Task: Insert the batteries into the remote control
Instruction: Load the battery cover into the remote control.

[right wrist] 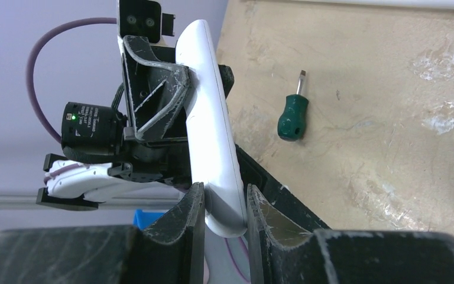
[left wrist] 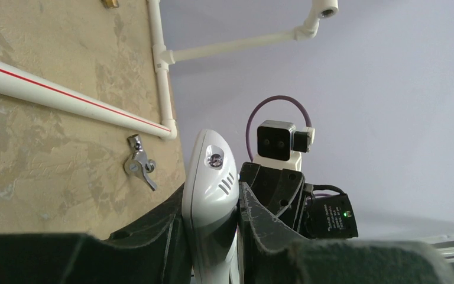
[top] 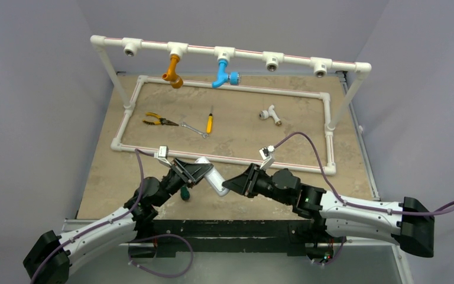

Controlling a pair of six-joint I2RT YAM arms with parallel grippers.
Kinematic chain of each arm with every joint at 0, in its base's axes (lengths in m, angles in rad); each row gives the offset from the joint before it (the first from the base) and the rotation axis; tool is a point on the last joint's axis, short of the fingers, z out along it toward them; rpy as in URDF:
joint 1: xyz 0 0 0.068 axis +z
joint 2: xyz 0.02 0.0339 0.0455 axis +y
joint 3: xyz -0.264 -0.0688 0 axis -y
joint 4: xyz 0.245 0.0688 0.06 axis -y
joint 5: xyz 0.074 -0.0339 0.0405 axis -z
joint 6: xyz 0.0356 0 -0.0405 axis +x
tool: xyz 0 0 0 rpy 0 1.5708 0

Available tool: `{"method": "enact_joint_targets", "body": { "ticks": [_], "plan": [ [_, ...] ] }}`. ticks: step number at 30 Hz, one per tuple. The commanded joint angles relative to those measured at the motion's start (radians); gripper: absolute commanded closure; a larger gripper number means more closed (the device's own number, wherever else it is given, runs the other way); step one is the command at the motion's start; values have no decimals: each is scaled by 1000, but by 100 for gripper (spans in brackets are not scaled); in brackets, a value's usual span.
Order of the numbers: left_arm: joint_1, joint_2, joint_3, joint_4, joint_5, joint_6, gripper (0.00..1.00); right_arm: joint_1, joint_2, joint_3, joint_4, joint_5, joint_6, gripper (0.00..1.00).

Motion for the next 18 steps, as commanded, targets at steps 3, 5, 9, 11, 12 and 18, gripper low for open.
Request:
{"method": "enact_joint_targets", "body": {
  "ticks": [3,5,9,11,12,18],
  "plan": [
    [-12,7,40,27,34,37,100,10,22,35,-58,0,-48,83],
    [-12,7,40,25,34,37,100,10,12,35,-69,10,-51,81],
    [-12,7,40,19,34,40,100,10,-19,32,-78,25,-57,63],
    [-12,6,40,17,34,40,100,10,-35,29,-79,30,-60,57],
    [-13,8,41,17,34,41,100,10,-42,28,-80,34,-60,54],
    [-12,20,46,17,34,44,100,10,-85,17,-62,39,-73,44]
  ]
}}
